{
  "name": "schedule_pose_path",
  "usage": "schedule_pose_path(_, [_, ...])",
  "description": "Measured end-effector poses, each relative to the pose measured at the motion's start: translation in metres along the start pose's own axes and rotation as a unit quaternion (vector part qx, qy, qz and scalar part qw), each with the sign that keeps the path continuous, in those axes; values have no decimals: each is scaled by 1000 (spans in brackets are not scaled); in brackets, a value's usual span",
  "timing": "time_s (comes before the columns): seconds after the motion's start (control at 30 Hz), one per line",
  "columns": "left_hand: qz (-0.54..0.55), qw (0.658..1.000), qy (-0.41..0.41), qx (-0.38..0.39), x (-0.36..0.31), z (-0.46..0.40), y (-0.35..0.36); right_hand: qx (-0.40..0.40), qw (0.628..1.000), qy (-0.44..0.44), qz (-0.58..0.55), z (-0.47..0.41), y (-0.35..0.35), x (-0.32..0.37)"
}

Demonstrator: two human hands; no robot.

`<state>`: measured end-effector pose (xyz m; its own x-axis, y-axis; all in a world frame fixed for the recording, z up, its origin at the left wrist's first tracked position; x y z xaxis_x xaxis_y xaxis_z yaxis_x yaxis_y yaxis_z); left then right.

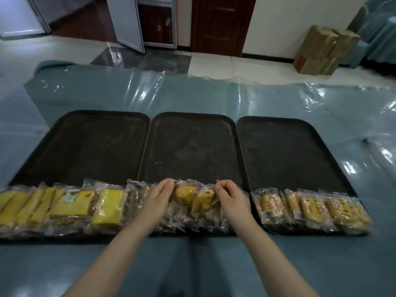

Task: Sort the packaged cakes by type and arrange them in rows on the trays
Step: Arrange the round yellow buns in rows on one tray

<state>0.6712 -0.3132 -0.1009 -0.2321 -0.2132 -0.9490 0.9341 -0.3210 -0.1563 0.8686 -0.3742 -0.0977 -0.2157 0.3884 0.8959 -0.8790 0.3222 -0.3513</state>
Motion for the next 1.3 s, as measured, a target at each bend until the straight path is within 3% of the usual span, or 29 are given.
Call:
schedule_pose_path(0.27, [57, 996, -58, 24, 19, -2, 12, 60, 991, 55, -110, 6, -4, -14])
schedule_pose_path(0.5, [17, 991, -35, 125, 19, -3, 30, 92, 974, 70, -196, 13, -23, -29])
schedule_pose_path(0.6, [19, 990, -22, 136, 11, 1, 50, 124, 974, 72, -177, 13, -38, -41])
schedule_pose_path(0.93, [74, 992, -7, 99, -5, 7, 157, 96, 981, 53, -162, -1, -135, -79])
schedule_pose_path(1.17, [54, 995, -5, 90, -7, 6, 248, 70, 994, 19, -81, -15, -226, -101])
schedule_pose_path(1.3, [36, 997, -6, 65, -5, 2, 281, 13, 999, 8, -37, -25, -276, -120])
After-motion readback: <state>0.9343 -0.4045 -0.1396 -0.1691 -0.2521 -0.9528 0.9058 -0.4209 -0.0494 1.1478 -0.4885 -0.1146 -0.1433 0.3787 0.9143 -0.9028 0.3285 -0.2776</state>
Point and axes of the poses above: each hand's wrist, its own z-axis away from the middle knuckle, its own y-axis out of the palm, x = y × z, the point moved 6 cm from there along -z, towards the middle knuckle, and after that the axes turned 3 degrees about z, right-handed, at the moved point
